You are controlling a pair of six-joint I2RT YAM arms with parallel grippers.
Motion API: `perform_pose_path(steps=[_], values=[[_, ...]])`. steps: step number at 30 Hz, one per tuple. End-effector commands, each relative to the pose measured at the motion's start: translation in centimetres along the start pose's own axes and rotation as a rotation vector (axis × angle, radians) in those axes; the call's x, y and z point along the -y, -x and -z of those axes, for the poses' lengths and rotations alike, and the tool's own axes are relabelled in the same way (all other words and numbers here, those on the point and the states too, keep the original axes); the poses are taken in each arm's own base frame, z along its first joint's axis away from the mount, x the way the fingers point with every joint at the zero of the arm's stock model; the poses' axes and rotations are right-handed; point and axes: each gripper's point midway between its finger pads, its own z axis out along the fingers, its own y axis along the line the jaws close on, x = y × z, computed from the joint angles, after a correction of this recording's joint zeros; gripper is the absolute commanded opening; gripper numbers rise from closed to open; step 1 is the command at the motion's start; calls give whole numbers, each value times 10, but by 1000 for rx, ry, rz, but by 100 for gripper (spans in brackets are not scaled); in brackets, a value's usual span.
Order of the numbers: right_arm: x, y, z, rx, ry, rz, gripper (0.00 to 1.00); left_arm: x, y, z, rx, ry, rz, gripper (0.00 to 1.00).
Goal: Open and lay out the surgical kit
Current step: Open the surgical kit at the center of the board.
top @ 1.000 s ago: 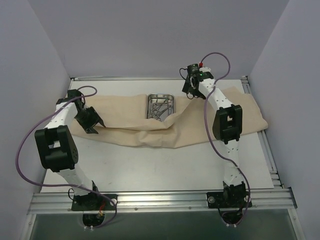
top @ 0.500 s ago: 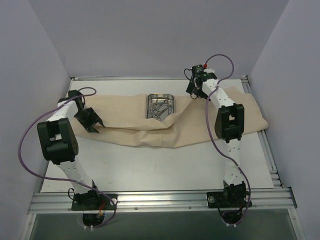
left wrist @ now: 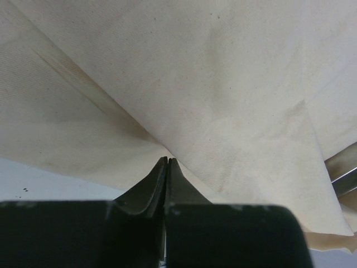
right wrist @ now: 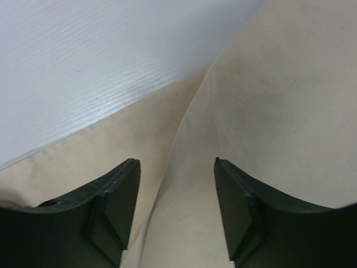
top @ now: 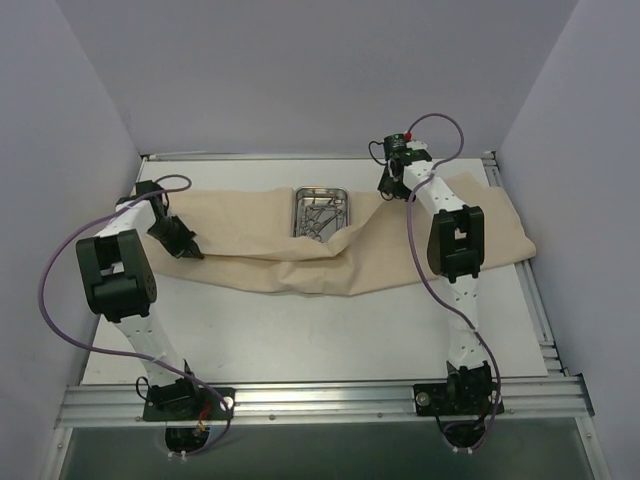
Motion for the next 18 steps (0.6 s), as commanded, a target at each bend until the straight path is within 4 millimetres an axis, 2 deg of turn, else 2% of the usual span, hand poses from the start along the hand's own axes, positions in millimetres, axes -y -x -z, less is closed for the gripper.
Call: perform_pose_path(steps=[1,2,3,5,6,9,12,13,15,16,17,18], values=[[7,20,-4,35,0,-23,52,19,21,18,72,-71,-33,2],[8,21,-5,36,-1,-23,48,20,21,22,79,-75,-37,2],[11,24,-7,39,-3,-25,36,21,21,25,83,-79,-46,2],[15,28,-10,39,-5,-22,24,23,20,37,106,-87,-65,2],[20,31,-11,40,-6,-24,13,23,19,46,118,-81,-82,2],[31,36,-11,33,4,-10,0,21,19,64,166,-66,-120,2],[43,42,0,37,-10,11,0,18,16,86,203,-40,-140,2],[48,53,16,61,-4,2,0,16,16,91,215,-32,-145,2],[58,48,27,58,-19,14,0,16,12,106,243,-27,-161,2],[64,59,48,88,-14,-2,0,15,10,111,254,-25,-165,2],[72,49,49,70,-24,1,0,15,8,114,261,-30,-172,2],[73,48,55,78,-13,-4,0,19,7,121,286,-59,-185,2]])
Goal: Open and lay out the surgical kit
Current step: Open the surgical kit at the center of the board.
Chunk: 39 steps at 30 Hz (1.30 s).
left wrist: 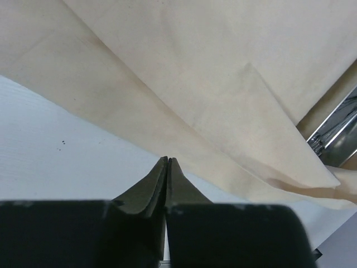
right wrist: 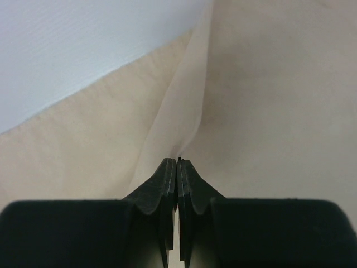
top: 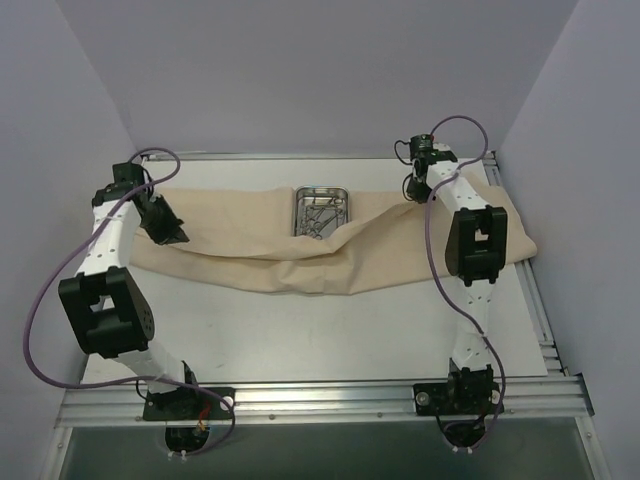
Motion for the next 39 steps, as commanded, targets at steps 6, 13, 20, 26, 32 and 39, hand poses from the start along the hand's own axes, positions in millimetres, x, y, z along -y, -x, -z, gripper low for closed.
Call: perform_pose_path(steps=[6,13,20,26,32,39], values=[[22,24,72,98,55,-34,0,22,-23,3,-29,-136,-4,48],[22,19,78,97,73,-68,0,30,-35,-44,-110,-135,54,54],[24,17,79,92,74,-64,0,42,-26,-73,-120,-152,98,54],[22,18,80,89,82,-70,0,45,-28,-87,-147,-136,103,54],[26,18,84,89,72,-63,0,47,-18,-102,-148,-132,101,29],[49,18,112,86,22,-14,0,44,-5,-60,-84,-79,9,2]])
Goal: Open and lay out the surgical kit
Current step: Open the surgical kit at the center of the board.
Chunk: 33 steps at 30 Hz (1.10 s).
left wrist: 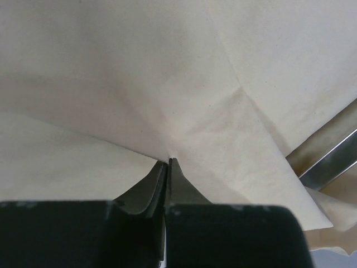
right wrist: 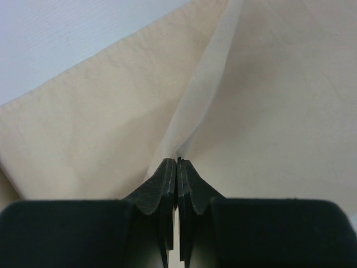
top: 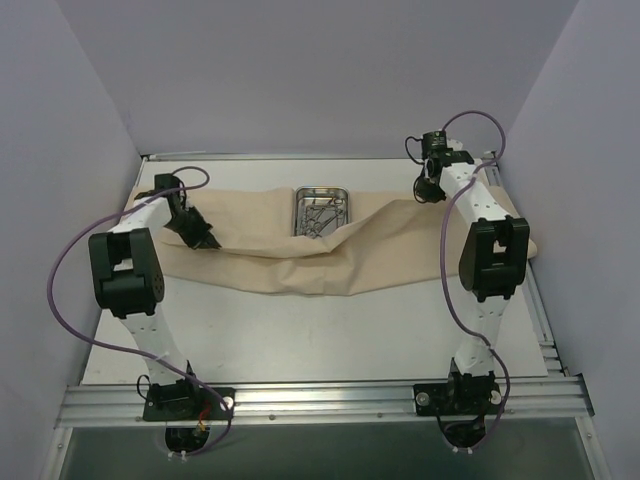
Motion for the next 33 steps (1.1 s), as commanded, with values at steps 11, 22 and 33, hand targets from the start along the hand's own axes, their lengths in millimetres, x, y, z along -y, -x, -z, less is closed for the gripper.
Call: perform_pose_path(steps=[11,22,33], values=[[69,-40,122,-55,-67,41,0,-8,-58,145,199,27,-78,2],[132,-150,198,-100,-60,-111,0,-68,-136,162,221,118,8,2],[164,-220,241,-149,-41,-224,24,-105,-186,170,222,180,29,6]])
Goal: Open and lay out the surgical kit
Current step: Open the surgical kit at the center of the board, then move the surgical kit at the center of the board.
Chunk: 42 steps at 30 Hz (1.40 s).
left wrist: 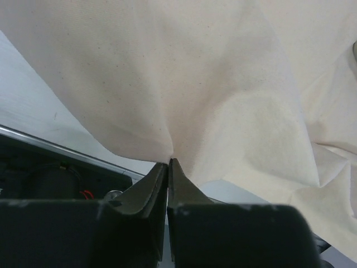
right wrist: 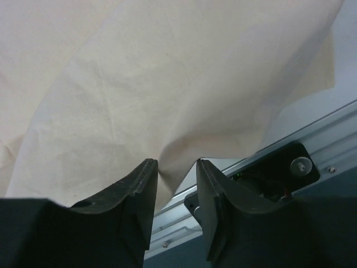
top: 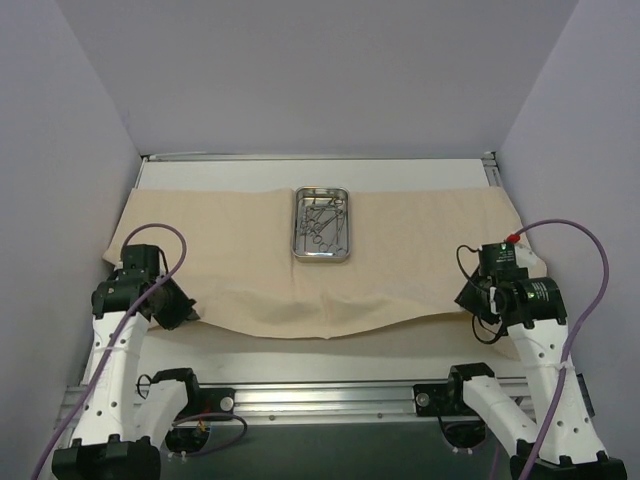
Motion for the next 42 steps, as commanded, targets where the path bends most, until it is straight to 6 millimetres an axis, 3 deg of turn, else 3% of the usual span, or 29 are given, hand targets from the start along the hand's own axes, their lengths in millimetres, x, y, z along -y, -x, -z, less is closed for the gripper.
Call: perform_pose_path(steps=[1,6,9,10,12,13,14,15,16,17,18,19,20,22,23,25,26,29,32,36,42], values=[[14,-16,10,-65,-54,-19,37,-10,-9,11,-4,41,-10,12],[10,-16,19,-107,-28,53,48,-5,-10,28,21,13,-66,28],[-13,6,31,-76,50,63,58,7,5,53,95,-29,-149,35],[-26,25,36,-24,93,67,62,6,16,59,148,-1,-183,37],[-43,42,23,-19,99,108,65,21,38,77,224,-12,-228,44],[-61,61,17,31,141,107,66,29,46,81,247,-24,-249,45],[-72,67,9,25,164,117,65,44,58,75,246,-34,-278,45],[-82,72,-10,-8,145,138,63,60,66,78,252,-69,-289,45],[-95,83,-20,13,161,131,55,73,70,73,236,-100,-302,44],[-109,85,-28,-9,200,132,50,98,75,56,179,-158,-323,42],[-119,86,-49,-43,197,148,44,109,77,47,148,-181,-326,39],[-132,96,-59,-16,226,142,33,120,79,37,115,-207,-320,30],[-139,98,-70,-21,231,142,28,138,80,13,36,-249,-316,23],[-155,104,-101,-34,238,167,11,152,85,-7,-27,-279,-292,13],[-159,105,-113,-45,234,179,7,160,88,-32,-82,-278,-275,9],[-171,112,-143,-65,219,218,0,175,89,-47,-144,-322,-274,8],[-173,115,-154,-72,207,226,0,182,94,-65,-177,-310,-273,8],[-182,114,-196,-127,169,266,0,183,109,-97,-226,-208,-260,4],[-187,122,-211,-123,155,286,0,179,120,-123,-269,-131,-206,2],[-178,117,-237,-158,123,274,0,168,128,-155,-285,-26,-187,2],[-168,103,-267,-207,117,240,0,150,120,-205,-361,67,-147,2]])
